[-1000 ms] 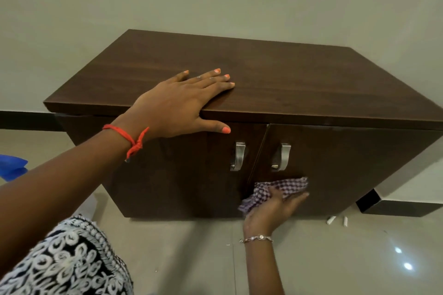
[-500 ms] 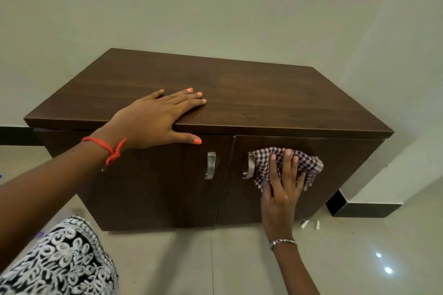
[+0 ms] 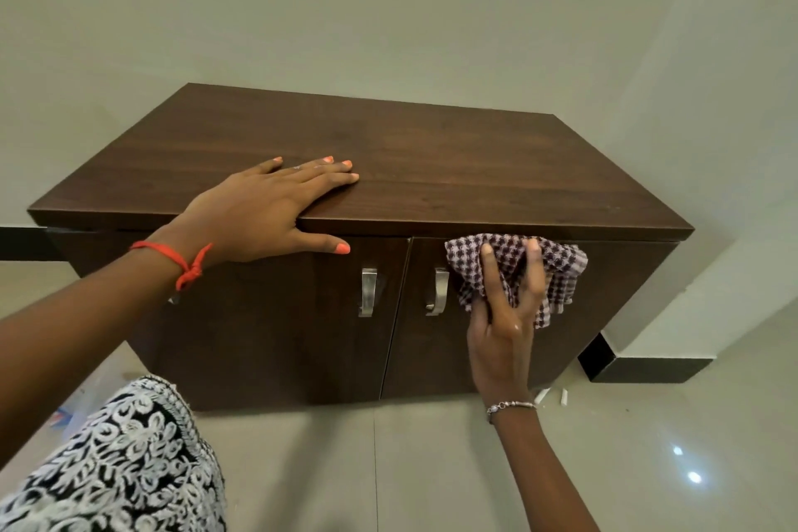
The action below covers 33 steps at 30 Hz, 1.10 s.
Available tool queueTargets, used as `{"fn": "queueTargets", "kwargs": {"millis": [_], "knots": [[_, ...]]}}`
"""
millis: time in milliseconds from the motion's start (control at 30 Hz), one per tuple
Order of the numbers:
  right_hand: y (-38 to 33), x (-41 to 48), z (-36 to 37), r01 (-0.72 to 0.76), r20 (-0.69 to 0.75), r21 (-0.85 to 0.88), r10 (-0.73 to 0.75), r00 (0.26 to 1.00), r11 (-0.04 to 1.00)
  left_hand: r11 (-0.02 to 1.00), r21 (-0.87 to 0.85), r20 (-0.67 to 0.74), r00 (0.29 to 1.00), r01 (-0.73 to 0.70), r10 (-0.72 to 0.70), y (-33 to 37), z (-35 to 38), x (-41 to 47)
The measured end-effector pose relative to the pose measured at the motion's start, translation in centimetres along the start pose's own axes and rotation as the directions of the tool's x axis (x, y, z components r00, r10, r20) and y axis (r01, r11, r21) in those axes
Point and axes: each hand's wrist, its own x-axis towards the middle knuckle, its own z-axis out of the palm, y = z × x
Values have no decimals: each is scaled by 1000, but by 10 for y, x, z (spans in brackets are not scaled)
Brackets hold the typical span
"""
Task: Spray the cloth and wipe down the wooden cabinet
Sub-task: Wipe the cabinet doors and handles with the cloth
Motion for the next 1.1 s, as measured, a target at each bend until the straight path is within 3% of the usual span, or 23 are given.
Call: {"fn": "queueTargets", "kwargs": {"millis": [200, 300, 367, 400, 433, 500, 600, 667, 733, 800, 867, 933, 1000, 1100], "knots": [[25, -16, -2, 241, 123, -214, -219, 968, 946, 1000, 2, 1, 1000, 2, -2, 0, 0, 1], [37, -11, -12, 40, 22, -223, -36, 999, 974, 1000, -2, -2, 1000, 3, -3, 1, 1, 0], [32, 5, -12, -193, -69, -63, 188, 980, 979, 1000, -4, -1, 1000, 5, -5, 1, -1, 0], [27, 10, -11, -233, -74, 0, 233, 970, 972, 1000, -6, 0, 1000, 7, -7, 2, -1, 0], [23, 13, -10, -205, -63, 14, 206, 977, 979, 1000, -6, -2, 1000, 6, -6, 2, -1, 0], [26, 3, -9, -1, 29, -42, 2, 1000, 999, 1000, -7, -7, 1000, 4, -4, 1, -1, -1], [56, -20, -13, 250, 196, -148, -220, 956, 957, 1000, -10, -5, 1000, 4, -5, 2, 0, -1], [74, -23, -21, 183, 203, -140, -153, 967, 973, 1000, -12, -3, 1000, 4, -4, 3, 0, -1], [75, -17, -26, -20, 156, -41, 27, 987, 999, 1000, -9, -8, 1000, 4, -4, 2, -1, 0], [63, -4, -25, -219, 59, 82, 215, 975, 972, 1000, -5, -12, 1000, 6, -6, 2, -1, 0], [49, 11, -22, -266, -47, 137, 274, 960, 954, 1000, -1, -15, 1000, 8, -8, 2, -2, 0], [44, 15, -18, -155, -38, 86, 158, 987, 984, 1000, 3, -8, 1000, 12, -12, 3, -2, 1], [52, 6, -20, 29, 70, 4, -29, 997, 1000, 1000, 0, -2, 1000, 11, -11, 3, -1, 1], [90, -10, -31, 311, 270, -160, -261, 927, 937, 1000, -7, 5, 1000, 11, -11, 0, 0, 2]]}}
